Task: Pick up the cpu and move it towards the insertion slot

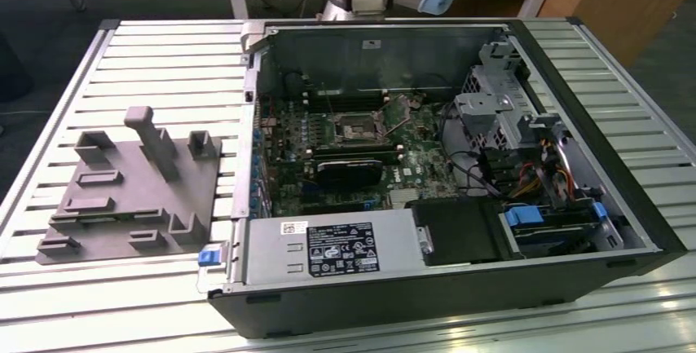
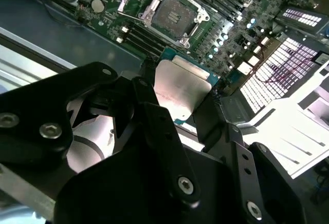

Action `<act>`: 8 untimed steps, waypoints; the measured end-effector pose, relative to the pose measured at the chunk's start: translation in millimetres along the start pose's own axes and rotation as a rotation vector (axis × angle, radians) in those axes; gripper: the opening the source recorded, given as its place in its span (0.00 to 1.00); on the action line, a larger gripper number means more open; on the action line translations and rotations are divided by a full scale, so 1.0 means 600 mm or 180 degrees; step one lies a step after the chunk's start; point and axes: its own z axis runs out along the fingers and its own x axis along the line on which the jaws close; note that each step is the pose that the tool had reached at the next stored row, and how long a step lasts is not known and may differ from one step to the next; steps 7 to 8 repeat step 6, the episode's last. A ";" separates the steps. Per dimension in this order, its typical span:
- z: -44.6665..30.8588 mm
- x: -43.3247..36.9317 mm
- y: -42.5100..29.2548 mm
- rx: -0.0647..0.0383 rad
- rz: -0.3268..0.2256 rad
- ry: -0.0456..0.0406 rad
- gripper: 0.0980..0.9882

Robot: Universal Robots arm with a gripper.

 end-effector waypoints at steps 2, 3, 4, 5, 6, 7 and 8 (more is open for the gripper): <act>0.000 -0.001 0.000 0.0000 0.0000 0.0000 0.50; 0.000 -0.001 0.000 0.0000 0.0000 0.0000 0.50; 0.000 -0.001 0.000 0.0000 0.0000 0.0000 0.50; 0.000 -0.001 0.000 0.0000 0.0000 0.0000 0.50; 0.000 -0.001 0.000 0.0000 0.0000 0.0000 0.50; 0.000 -0.001 0.000 0.0000 0.0000 0.0000 0.50; 0.000 -0.001 0.000 0.0000 0.0000 0.0000 0.50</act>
